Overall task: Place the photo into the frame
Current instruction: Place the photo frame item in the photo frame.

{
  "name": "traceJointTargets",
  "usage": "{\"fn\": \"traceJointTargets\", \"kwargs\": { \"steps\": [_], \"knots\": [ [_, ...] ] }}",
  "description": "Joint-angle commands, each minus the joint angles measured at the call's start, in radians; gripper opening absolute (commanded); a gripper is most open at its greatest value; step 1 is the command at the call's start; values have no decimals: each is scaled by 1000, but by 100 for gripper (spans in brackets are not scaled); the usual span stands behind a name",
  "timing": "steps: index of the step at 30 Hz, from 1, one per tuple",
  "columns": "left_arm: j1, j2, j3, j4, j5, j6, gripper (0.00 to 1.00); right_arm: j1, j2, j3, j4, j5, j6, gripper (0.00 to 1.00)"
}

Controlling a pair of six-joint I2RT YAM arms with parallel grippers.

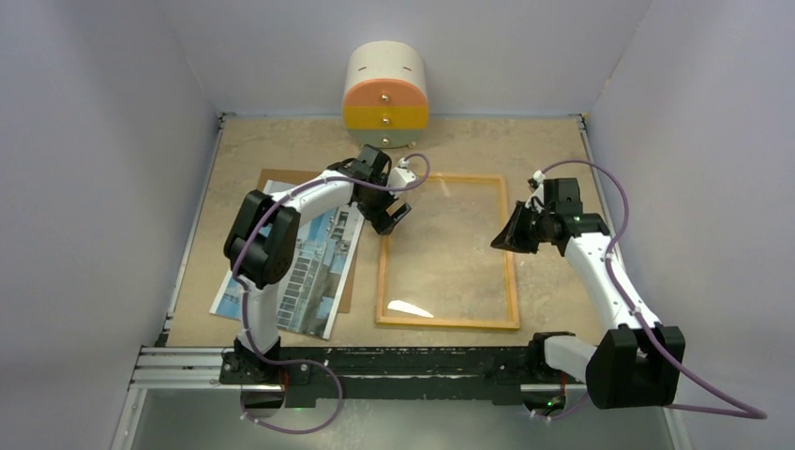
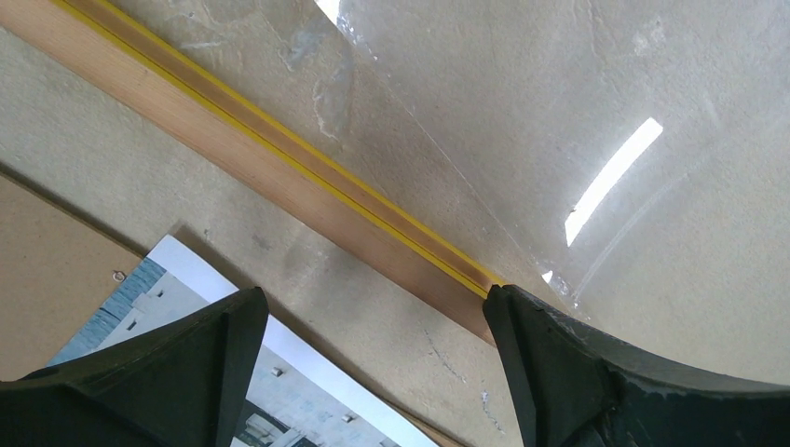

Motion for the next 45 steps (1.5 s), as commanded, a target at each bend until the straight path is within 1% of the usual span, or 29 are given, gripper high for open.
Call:
{"fn": "traceJointTargets", "kwargs": {
  "steps": [1,6,13,17,21,28,31,36,40,43,45],
  "knots": [
    [-12,13,-16,40,-17,-19,95,0,-32,-26,-11,-31,-16,0],
    [-12,30,-20,41,-35,-9,91,0,-40,-44,-10,-36,-16,0],
    [-11,14,-104,81,-191,96,90,0,-55,-84,38,-55,-4,0],
    [-9,-7,-138,92,-231,121,90,0,-67,-133,96,-96,44,0],
    [-11,-45,-129,74,-187,97,92,0,-65,-160,139,-141,66,0],
    [18,-118,-49,16,-107,94,96,0,-97,-109,177,-200,102,0],
    [63,-152,-24,10,-84,89,97,0,-96,-90,191,-239,113,0],
    [145,-232,39,-21,48,42,100,1,-76,-58,237,-294,133,0],
    [188,-278,48,-17,48,30,100,4,-68,-12,300,-349,168,0],
    [238,-279,30,-22,33,29,100,9,-64,28,346,-410,201,0],
    [279,-275,9,-17,31,25,100,14,-68,43,406,-467,244,0]
  ]
}}
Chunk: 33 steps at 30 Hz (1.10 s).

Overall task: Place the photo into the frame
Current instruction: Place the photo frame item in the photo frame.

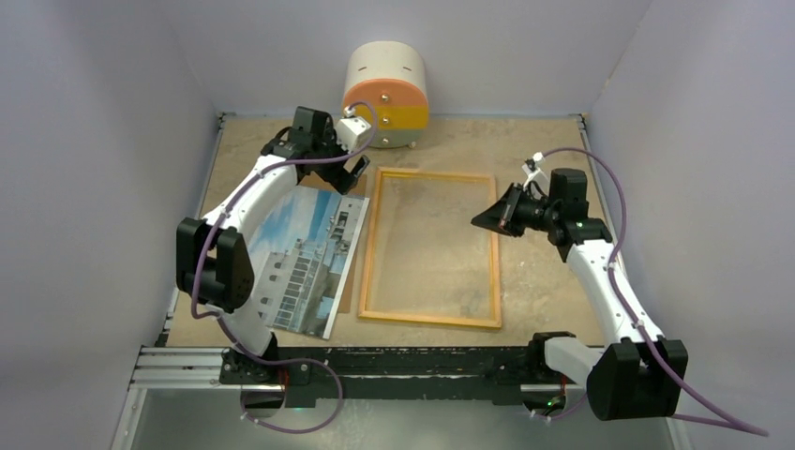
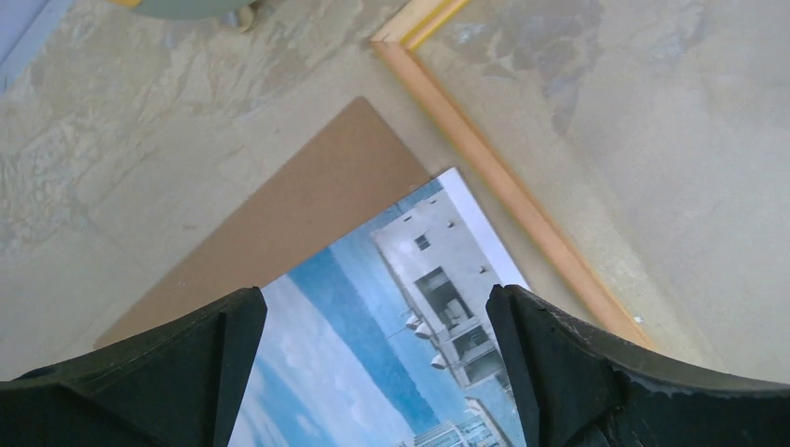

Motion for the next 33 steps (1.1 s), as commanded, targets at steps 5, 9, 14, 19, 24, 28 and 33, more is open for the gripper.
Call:
{"fn": "traceJointTargets", "kwargs": {
  "steps": [5,9,14,19,24,28,33],
  "knots": [
    [162,-2,-55,7,20,-38,100,13,-14,92,297,-249,205,0],
    [205,-7,-92,22,-3,-23,100,13,10,82,385,-274,260,0],
    [209,-20,-156,41,-15,-11,100,15,42,28,515,-270,339,0],
    [209,-33,-207,65,-21,0,100,15,93,-33,498,-256,302,0],
    [209,-34,-231,68,-21,12,100,14,127,-76,391,-237,196,0],
    [209,-33,-243,68,-16,17,100,13,158,-83,315,-180,107,0],
    [208,-35,-258,69,-8,23,100,13,180,-84,253,-120,43,0]
  ]
}}
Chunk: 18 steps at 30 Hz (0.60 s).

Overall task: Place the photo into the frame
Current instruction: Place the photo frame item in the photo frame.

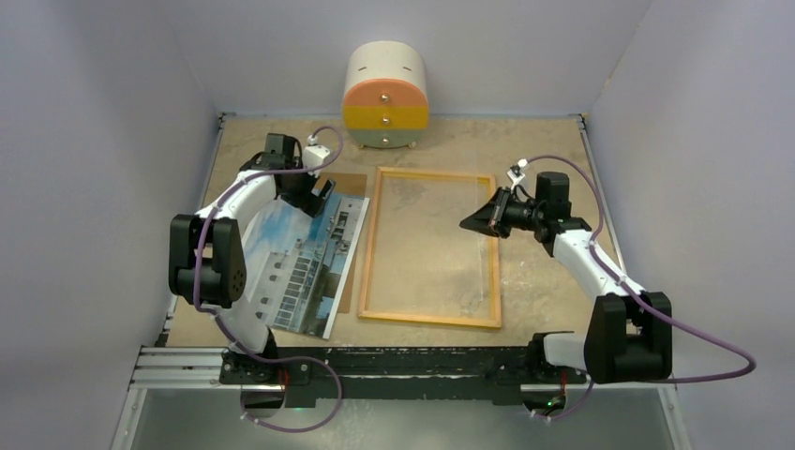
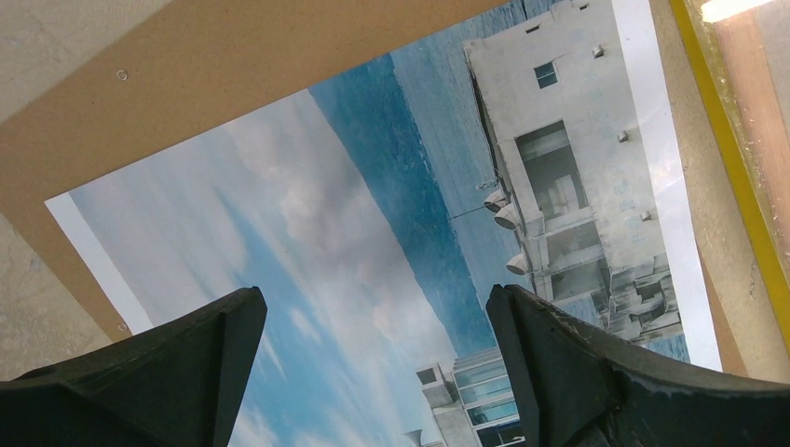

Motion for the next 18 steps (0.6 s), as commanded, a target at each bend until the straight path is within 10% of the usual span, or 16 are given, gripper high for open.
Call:
{"fn": "traceJointTargets", "kwargs": {
  "steps": [1,18],
  "knots": [
    [-3,-36,-17,30,11,17,100,1,5,5,-66,54,-92,0],
    [-8,-33,-25,30,22,22,100,0,-24,50,-264,267,-198,0]
  ]
}}
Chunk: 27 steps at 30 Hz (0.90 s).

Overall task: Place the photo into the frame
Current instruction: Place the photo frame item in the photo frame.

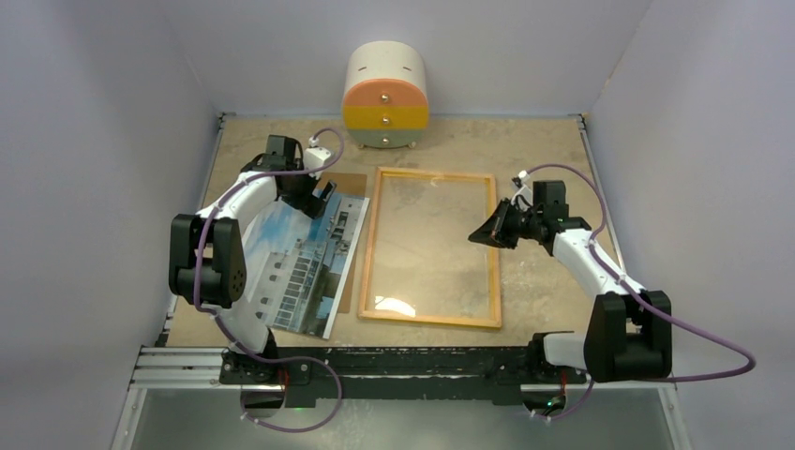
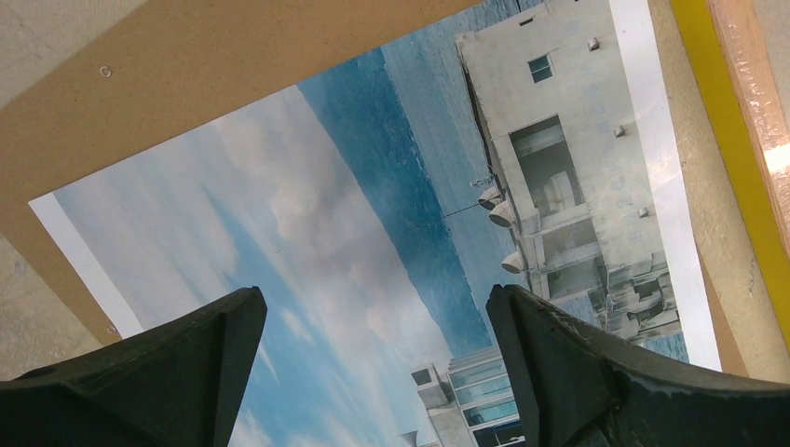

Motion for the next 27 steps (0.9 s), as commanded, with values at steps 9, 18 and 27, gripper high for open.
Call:
{"fn": "traceJointTargets", "kwargs": {
  "steps": [9,18,27],
  "knots": [
    [-6,-33,-17,23,29,23,100,0,-52,58,-90,142,-57,0],
    [-9,-32,-16,22,29,22,100,-2,-50,50,-60,127,-53,0],
    [-41,-12,-38,38,18,22,100,-1,-121,16,71,5,-23,0]
  ]
}}
